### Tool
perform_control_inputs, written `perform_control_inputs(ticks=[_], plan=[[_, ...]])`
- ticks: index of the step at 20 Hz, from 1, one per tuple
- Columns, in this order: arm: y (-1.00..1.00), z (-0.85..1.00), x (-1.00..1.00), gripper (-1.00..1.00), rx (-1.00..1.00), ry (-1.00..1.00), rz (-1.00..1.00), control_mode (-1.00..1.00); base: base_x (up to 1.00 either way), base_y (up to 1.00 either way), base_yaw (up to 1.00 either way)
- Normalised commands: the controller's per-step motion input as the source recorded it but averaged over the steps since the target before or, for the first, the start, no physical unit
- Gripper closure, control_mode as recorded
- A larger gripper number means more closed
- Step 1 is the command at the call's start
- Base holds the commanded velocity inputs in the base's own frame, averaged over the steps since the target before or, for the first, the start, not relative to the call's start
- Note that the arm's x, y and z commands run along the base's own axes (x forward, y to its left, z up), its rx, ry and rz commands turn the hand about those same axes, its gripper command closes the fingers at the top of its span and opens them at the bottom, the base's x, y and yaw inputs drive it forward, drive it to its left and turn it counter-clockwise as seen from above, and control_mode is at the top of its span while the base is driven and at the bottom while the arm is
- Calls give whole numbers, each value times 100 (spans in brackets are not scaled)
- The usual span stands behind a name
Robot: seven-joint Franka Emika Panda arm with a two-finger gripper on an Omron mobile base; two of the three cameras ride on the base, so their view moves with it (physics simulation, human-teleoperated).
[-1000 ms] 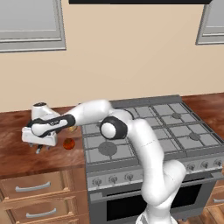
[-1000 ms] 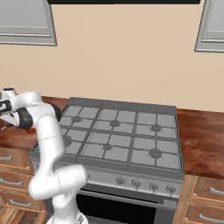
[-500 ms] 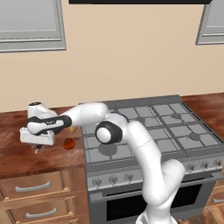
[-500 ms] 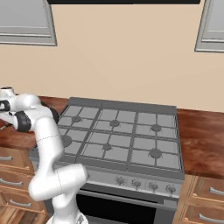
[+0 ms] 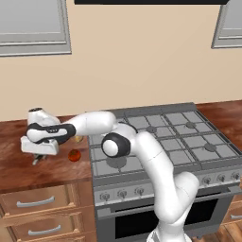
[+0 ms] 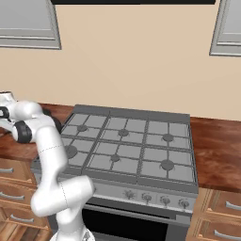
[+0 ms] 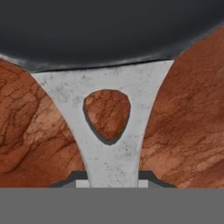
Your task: Place the pan on the front left burner on the stove. Then place the tomato and the onion in the pan and turn on the front left burner.
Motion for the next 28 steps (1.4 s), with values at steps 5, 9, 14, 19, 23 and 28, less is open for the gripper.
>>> perform_control_inputs(ticks=[5, 9, 14, 19, 23, 28], plan=[[0, 41, -22, 100, 0, -8, -6, -100, 0, 0, 0], [0, 51, -15, 100, 0, -11, -6, -100, 0, 0, 0], [-1, 39, -15, 100, 0, -6, -6, -100, 0, 0, 0], [-14, 24, -24, 100, 0, -2, -7, -100, 0, 0, 0], [-27, 17, -28, 100, 0, 0, -7, -100, 0, 0, 0], [-33, 18, -20, 100, 0, 0, -7, -100, 0, 0, 0]])
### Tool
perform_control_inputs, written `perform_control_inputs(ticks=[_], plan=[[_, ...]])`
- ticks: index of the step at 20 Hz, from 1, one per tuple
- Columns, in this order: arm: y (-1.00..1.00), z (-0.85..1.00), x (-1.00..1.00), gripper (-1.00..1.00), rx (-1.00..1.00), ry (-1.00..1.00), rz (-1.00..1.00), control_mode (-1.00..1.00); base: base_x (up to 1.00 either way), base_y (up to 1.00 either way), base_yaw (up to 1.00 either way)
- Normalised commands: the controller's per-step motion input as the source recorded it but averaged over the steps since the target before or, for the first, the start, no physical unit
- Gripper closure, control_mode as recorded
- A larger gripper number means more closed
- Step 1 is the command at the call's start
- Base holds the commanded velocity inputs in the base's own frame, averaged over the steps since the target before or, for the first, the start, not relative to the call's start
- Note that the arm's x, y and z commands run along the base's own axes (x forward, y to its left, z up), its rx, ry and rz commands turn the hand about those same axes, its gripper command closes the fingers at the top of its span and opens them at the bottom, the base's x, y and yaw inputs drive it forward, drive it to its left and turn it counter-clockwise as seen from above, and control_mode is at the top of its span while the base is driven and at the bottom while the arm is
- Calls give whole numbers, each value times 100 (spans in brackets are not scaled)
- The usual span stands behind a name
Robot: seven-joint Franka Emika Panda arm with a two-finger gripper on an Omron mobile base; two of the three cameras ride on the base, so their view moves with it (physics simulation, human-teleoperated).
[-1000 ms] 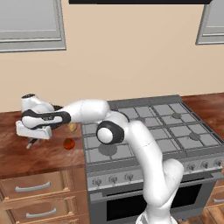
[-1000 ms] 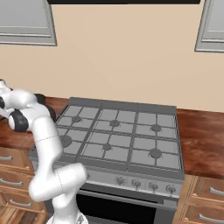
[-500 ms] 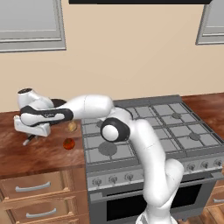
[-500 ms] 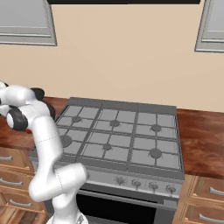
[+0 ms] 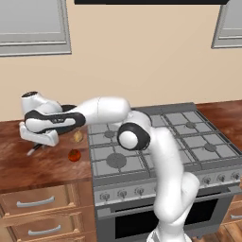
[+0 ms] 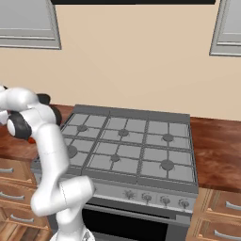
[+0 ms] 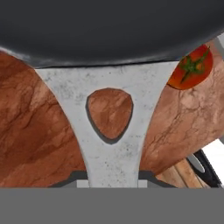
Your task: Place the pan on the front left burner on the stove. Then place the tomato and the onion in the pan and turn on the front left burner.
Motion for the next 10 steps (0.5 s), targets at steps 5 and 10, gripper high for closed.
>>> perform_control_inputs(ticks=[5, 10], plan=[[-36, 19, -18, 100, 1, 0, -6, -100, 0, 0, 0], [-35, 13, -14, 100, 9, 0, -4, -100, 0, 0, 0]])
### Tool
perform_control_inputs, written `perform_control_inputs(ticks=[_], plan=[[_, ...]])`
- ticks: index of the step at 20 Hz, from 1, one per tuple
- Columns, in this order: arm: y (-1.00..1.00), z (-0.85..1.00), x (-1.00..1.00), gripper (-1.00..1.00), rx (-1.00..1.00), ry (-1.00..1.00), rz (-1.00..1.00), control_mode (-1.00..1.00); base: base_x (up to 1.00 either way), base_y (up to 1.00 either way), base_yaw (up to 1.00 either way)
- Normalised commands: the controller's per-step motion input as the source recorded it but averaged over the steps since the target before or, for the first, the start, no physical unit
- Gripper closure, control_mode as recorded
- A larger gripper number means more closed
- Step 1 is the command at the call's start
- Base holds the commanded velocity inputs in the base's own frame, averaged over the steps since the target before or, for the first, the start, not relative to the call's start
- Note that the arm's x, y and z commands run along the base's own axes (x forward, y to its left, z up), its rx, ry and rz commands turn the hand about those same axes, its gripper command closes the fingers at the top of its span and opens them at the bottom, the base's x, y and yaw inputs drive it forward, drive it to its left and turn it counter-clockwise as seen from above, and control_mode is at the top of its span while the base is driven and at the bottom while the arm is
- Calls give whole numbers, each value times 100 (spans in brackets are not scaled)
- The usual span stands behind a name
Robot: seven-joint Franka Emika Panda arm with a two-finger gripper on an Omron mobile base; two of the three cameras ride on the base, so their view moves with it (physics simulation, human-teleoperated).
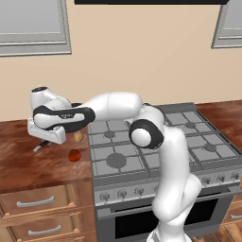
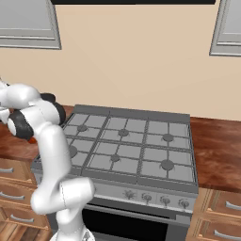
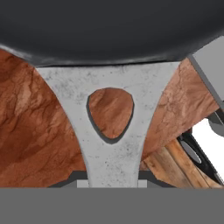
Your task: Place the pan on the front left burner on the stove. Then place the tomato and the onion in the pan and turn on the front left burner.
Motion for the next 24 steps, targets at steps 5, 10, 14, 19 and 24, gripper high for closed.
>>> perform_control_inputs(ticks=[5, 10, 14, 19, 24], plan=[[-37, 3, -14, 100, 15, 0, -4, -100, 0, 0, 0], [-40, 0, -25, 100, 13, 0, -4, -100, 0, 0, 0], [-41, 0, -28, 100, 13, 0, -4, -100, 0, 0, 0], [-37, 0, -24, 100, 10, 0, -7, -100, 0, 0, 0], [-30, 0, -15, 100, 6, 0, -8, -100, 0, 0, 0]])
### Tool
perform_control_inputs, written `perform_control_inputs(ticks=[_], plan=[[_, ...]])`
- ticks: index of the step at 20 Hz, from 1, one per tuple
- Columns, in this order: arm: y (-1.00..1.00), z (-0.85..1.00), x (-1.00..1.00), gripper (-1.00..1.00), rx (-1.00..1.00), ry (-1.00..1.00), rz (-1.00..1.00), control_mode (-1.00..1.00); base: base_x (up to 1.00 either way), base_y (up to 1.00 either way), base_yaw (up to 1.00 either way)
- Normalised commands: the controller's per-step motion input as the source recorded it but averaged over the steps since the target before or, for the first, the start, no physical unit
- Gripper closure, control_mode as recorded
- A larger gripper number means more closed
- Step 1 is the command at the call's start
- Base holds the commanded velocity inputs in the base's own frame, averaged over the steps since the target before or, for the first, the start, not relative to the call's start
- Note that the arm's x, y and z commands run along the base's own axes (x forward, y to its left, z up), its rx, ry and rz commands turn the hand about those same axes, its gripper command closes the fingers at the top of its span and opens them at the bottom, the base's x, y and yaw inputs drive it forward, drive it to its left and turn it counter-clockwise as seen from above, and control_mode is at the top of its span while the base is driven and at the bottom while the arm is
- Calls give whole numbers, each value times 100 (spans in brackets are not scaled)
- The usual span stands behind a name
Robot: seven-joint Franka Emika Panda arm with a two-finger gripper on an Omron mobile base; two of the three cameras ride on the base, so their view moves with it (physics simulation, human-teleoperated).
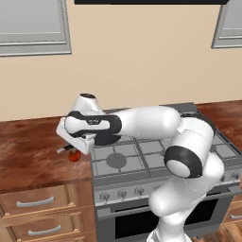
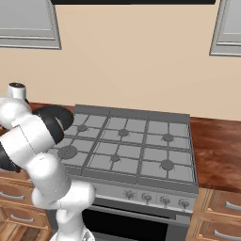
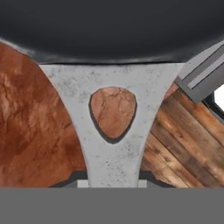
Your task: Place the pan on the front left burner on the stove. Then place the tomato and the onion in the pan and turn on the front left burner.
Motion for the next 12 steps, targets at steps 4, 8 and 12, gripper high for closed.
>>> perform_control_inputs(ticks=[4, 8, 12], plan=[[-30, 0, -10, 100, 3, 0, -7, -100, 0, 0, 0], [-27, 0, 0, 100, 4, 6, -8, -100, 0, 0, 0], [-24, 0, 0, 100, 3, 12, -8, -100, 0, 0, 0]])
